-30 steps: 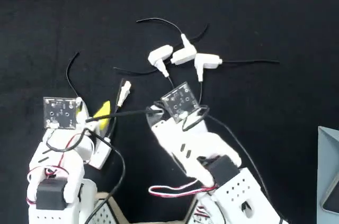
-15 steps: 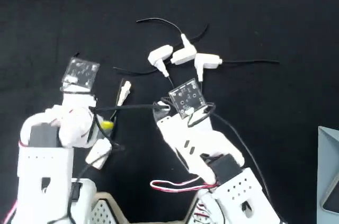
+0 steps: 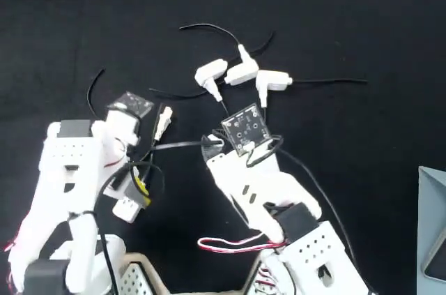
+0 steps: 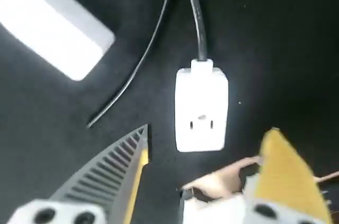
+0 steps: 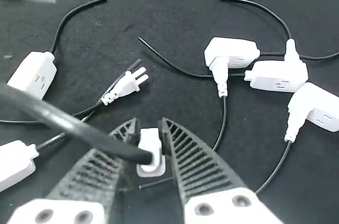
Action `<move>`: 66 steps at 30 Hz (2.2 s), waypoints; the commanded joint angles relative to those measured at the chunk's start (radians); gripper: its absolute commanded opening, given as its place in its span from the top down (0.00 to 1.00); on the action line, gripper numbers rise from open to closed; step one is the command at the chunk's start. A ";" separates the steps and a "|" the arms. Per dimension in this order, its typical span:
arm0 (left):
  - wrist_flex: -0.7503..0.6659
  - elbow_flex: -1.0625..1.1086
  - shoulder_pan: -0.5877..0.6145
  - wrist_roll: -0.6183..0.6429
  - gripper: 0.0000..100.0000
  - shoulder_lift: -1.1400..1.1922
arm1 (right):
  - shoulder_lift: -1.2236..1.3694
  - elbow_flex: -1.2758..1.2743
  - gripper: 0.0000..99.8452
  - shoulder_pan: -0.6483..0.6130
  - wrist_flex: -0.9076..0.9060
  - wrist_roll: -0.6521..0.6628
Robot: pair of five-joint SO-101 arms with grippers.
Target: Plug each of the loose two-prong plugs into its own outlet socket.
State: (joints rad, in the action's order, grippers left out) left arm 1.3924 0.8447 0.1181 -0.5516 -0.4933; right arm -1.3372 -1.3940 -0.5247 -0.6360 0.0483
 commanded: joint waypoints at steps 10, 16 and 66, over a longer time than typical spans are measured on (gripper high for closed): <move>-0.226 0.194 -0.220 -0.060 0.88 0.077 | -0.005 0.021 0.99 0.020 -0.003 0.006; -0.224 0.056 -0.223 0.058 0.91 0.075 | -0.007 0.021 0.99 0.029 -0.005 0.006; -0.393 0.183 -0.147 0.114 0.78 0.087 | -0.007 0.022 0.99 0.068 -0.003 0.006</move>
State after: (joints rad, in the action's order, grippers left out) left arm 1.0411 1.0180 -0.0752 -0.4381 -0.4166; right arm -1.3372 -1.3940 -0.4680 -0.6360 0.0483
